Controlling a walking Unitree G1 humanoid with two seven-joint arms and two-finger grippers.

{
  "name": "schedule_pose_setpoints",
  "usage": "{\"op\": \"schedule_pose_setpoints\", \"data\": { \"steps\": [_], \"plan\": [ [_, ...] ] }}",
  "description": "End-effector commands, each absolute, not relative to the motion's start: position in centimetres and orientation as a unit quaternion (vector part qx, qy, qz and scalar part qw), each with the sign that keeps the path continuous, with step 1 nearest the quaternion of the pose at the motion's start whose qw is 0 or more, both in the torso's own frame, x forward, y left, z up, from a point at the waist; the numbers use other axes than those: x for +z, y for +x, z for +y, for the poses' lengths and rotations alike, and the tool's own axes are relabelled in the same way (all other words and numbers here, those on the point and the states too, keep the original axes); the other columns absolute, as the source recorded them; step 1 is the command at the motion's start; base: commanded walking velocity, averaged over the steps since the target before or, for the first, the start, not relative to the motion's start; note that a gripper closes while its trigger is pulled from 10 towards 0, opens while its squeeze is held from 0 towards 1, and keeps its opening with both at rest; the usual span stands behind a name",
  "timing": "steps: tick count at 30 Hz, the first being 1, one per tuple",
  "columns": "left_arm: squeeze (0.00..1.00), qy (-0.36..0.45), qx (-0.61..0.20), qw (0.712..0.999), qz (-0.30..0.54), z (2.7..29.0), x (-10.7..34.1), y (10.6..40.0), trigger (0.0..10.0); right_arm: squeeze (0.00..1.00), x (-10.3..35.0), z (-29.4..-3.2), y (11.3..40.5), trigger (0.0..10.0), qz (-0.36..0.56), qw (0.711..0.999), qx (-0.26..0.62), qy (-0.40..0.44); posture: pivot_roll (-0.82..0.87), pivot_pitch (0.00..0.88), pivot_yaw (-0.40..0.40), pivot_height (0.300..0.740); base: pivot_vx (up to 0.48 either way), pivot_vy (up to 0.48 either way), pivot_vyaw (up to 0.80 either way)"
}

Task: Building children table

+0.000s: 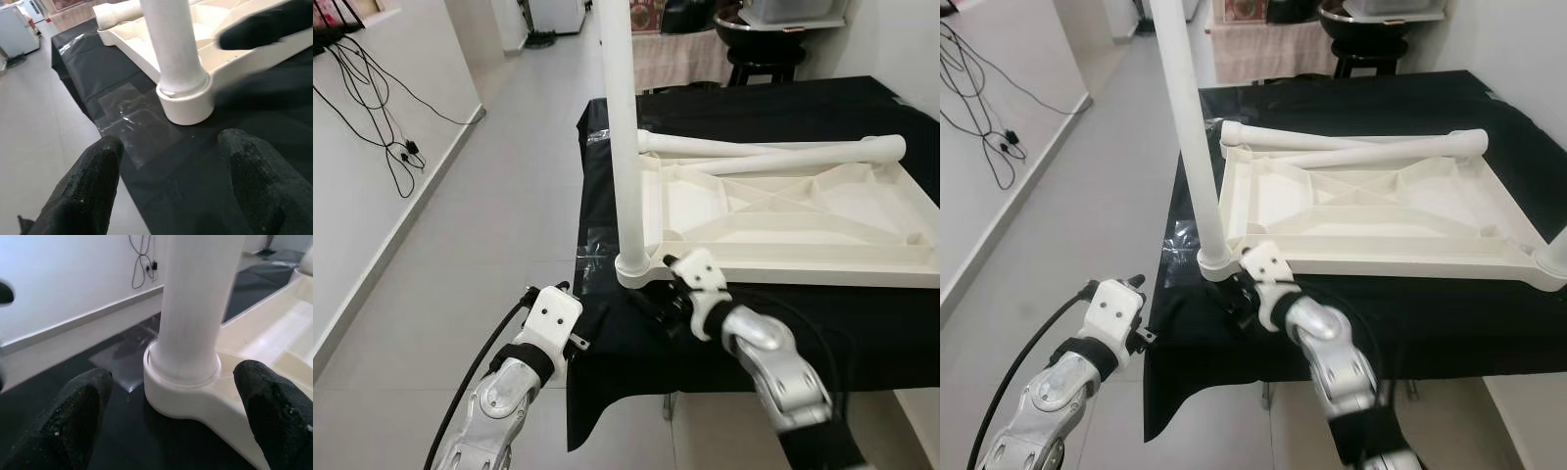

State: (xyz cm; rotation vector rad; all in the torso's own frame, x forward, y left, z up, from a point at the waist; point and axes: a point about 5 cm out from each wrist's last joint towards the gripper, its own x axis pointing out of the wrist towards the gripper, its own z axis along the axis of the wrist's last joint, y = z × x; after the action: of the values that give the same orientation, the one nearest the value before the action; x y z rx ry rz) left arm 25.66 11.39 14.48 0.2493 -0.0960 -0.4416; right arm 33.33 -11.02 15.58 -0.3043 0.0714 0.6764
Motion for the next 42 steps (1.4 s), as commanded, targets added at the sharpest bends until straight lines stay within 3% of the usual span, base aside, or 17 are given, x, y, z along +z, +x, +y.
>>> {"op": "schedule_pose_setpoints", "data": {
  "steps": [1, 8, 15, 16, 17, 18, 30, 32, 33, 34, 36, 37, 38, 39, 42],
  "plan": [
    [0.00, 0.128, -0.225, 0.965, -0.038, 11.5, 14.2, 25.3, 10.0, 0.00, 15.4, -10.5, 34.0, 10.0, 0.045, 0.929, 0.337, -0.147, 0.00, 0.155, 0.042, 0.740, 0.000, 0.000, 0.00],
    [0.00, 0.121, -0.233, 0.964, -0.039, 11.3, 14.5, 24.4, 10.0, 0.00, 18.0, -9.9, 36.7, 10.0, 0.021, 0.929, 0.343, -0.135, 0.04, 0.182, 0.028, 0.740, 0.000, 0.000, 0.00],
    [0.00, 0.112, -0.245, 0.962, -0.037, 11.1, 14.6, 23.9, 10.0, 0.00, 20.4, -7.6, 37.5, 10.0, -0.026, 0.904, 0.412, -0.107, 0.05, 0.193, 0.024, 0.740, 0.000, 0.000, 0.00],
    [0.00, 0.112, -0.247, 0.962, -0.036, 11.1, 14.6, 23.8, 10.0, 0.00, 20.6, -7.3, 37.7, 8.9, -0.031, 0.902, 0.417, -0.103, 0.05, 0.193, 0.025, 0.740, 0.000, 0.000, 0.00],
    [0.00, 0.112, -0.247, 0.962, -0.036, 11.0, 14.6, 23.8, 10.0, 0.00, 20.8, -7.1, 37.8, 8.9, -0.034, 0.901, 0.421, -0.101, 0.05, 0.193, 0.025, 0.740, 0.000, 0.000, 0.00],
    [0.00, 0.112, -0.249, 0.961, -0.035, 11.0, 14.5, 23.7, 10.0, 0.00, 21.0, -7.0, 37.9, 0.0, -0.038, 0.897, 0.429, -0.099, 0.06, 0.189, 0.024, 0.740, 0.000, 0.000, 0.00],
    [0.00, 0.109, -0.254, 0.961, -0.029, 10.8, 14.3, 23.3, 10.0, 0.00, 20.9, -9.3, 38.7, 0.0, -0.026, 0.897, 0.421, -0.128, 0.04, 0.179, 0.018, 0.740, 0.000, 0.000, 0.00],
    [0.00, 0.108, -0.256, 0.960, -0.027, 10.8, 14.2, 23.2, 10.0, 0.00, 19.2, -11.5, 38.1, 0.0, 0.007, 0.919, 0.365, -0.149, 0.02, 0.177, -0.007, 0.740, 0.000, 0.000, 0.00],
    [0.00, 0.108, -0.256, 0.960, -0.026, 10.8, 14.0, 23.1, 10.0, 0.00, 17.8, -12.7, 37.5, 0.0, 0.038, 0.956, 0.263, -0.124, 0.02, 0.175, -0.016, 0.740, 0.000, 0.000, 0.00],
    [0.00, 0.108, -0.256, 0.960, -0.026, 10.8, 14.0, 23.1, 10.0, 0.00, 17.8, -12.7, 37.5, 0.0, 0.038, 0.956, 0.263, -0.124, 0.02, 0.175, -0.016, 0.740, 0.000, 0.000, 0.00],
    [0.00, 0.101, -0.252, 0.962, -0.023, 11.1, 14.1, 23.3, 10.0, 0.00, 13.3, -11.5, 30.9, 0.0, 0.108, 0.981, 0.136, -0.088, 0.00, 0.198, 0.016, 0.740, 0.000, 0.000, 0.00],
    [0.00, 0.101, -0.252, 0.962, -0.023, 11.1, 14.1, 23.3, 10.0, 0.00, 13.3, -11.5, 30.9, 0.0, 0.108, 0.981, 0.136, -0.088, 0.00, 0.198, 0.016, 0.740, 0.000, 0.000, 0.00],
    [0.00, 0.099, -0.251, 0.963, -0.022, 11.2, 14.0, 23.5, 10.0, 0.00, 12.8, -11.1, 28.7, 0.0, 0.120, 0.985, 0.098, -0.074, -0.01, 0.199, 0.022, 0.740, 0.000, 0.000, 0.00],
    [0.00, 0.103, -0.250, 0.962, -0.022, 11.3, 14.0, 23.7, 10.0, 0.00, 13.4, -11.0, 28.9, 0.0, 0.101, 0.988, 0.087, -0.078, -0.03, 0.147, 0.047, 0.740, 0.000, 0.000, 0.00],
    [0.00, 0.103, -0.251, 0.962, -0.021, 11.4, 13.9, 23.9, 10.0, 0.00, 13.8, -11.0, 30.1, 0.0, 0.087, 0.988, 0.090, -0.087, -0.02, 0.151, 0.051, 0.740, 0.000, 0.000, 0.00]
  ]
}}
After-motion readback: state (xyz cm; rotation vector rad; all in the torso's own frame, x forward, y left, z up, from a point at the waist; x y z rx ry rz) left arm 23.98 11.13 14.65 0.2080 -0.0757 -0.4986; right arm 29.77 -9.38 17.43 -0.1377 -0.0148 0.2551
